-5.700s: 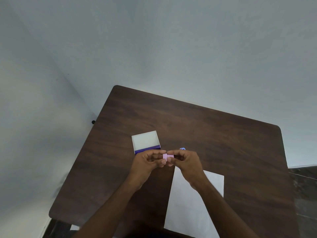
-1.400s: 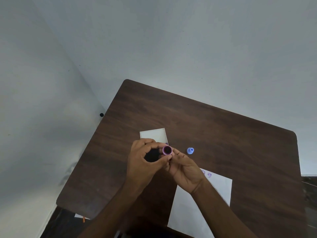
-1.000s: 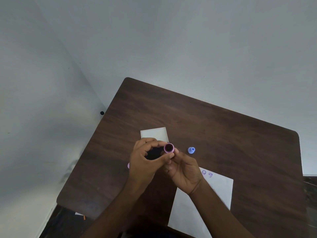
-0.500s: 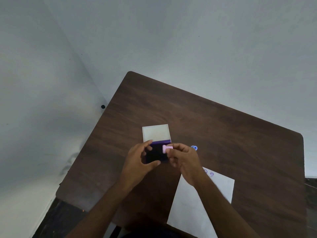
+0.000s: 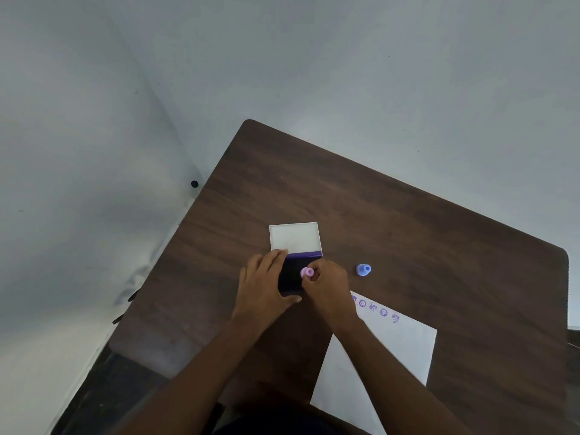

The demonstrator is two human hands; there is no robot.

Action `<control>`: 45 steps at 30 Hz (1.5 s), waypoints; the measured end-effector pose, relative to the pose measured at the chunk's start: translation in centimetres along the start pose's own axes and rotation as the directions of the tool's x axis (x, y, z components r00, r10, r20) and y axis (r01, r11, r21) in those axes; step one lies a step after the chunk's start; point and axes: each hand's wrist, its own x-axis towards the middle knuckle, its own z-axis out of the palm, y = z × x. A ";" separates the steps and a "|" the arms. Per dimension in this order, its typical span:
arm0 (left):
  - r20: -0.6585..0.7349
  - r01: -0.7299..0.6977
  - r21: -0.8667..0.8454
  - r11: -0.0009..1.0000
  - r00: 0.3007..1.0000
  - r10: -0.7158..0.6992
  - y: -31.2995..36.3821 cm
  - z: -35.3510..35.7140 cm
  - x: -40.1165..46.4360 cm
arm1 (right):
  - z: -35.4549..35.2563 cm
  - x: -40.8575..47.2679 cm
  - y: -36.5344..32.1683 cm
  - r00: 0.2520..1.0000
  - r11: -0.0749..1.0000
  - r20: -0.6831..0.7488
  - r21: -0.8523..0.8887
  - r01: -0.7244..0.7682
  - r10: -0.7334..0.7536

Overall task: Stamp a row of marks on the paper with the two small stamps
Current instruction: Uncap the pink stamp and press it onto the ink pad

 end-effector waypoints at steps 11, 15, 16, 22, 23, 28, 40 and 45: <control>0.021 -0.015 0.102 0.995 1.000 0.013 -0.1 0.0 1.4 | 0.0 0.9 -1.6 0.975 0.983 0.157 -0.120 -0.140 0.158; 0.028 -0.017 0.123 0.992 0.999 0.014 -0.1 0.0 1.5 | -0.3 0.9 -2.2 0.960 0.971 0.203 -0.179 -0.157 0.193; 0.028 -0.018 0.126 0.992 1.000 0.015 -0.1 0.0 1.6 | -0.3 0.9 -2.2 0.960 0.970 0.203 -0.185 -0.156 0.193; 0.013 -0.023 0.128 0.991 1.000 0.022 -0.1 0.0 1.6 | -0.4 1.1 -2.5 0.948 0.968 0.223 -0.158 -0.193 0.226; 0.014 -0.023 0.127 0.992 1.000 0.022 -0.1 0.0 1.6 | -0.4 1.1 -2.5 0.949 0.969 0.221 -0.154 -0.193 0.224; 0.018 -0.022 0.127 0.992 1.000 0.020 0.0 -0.1 1.6 | -0.4 1.1 -2.4 0.949 0.970 0.221 -0.142 -0.198 0.226; 0.017 -0.018 0.125 0.992 1.000 0.016 0.1 -0.1 1.5 | -0.5 1.0 -2.7 0.937 0.965 0.240 -0.130 -0.226 0.252; 0.015 -0.017 0.125 0.992 1.000 0.016 0.2 -0.2 1.4 | -0.6 1.1 -2.7 0.941 0.966 0.235 -0.144 -0.216 0.245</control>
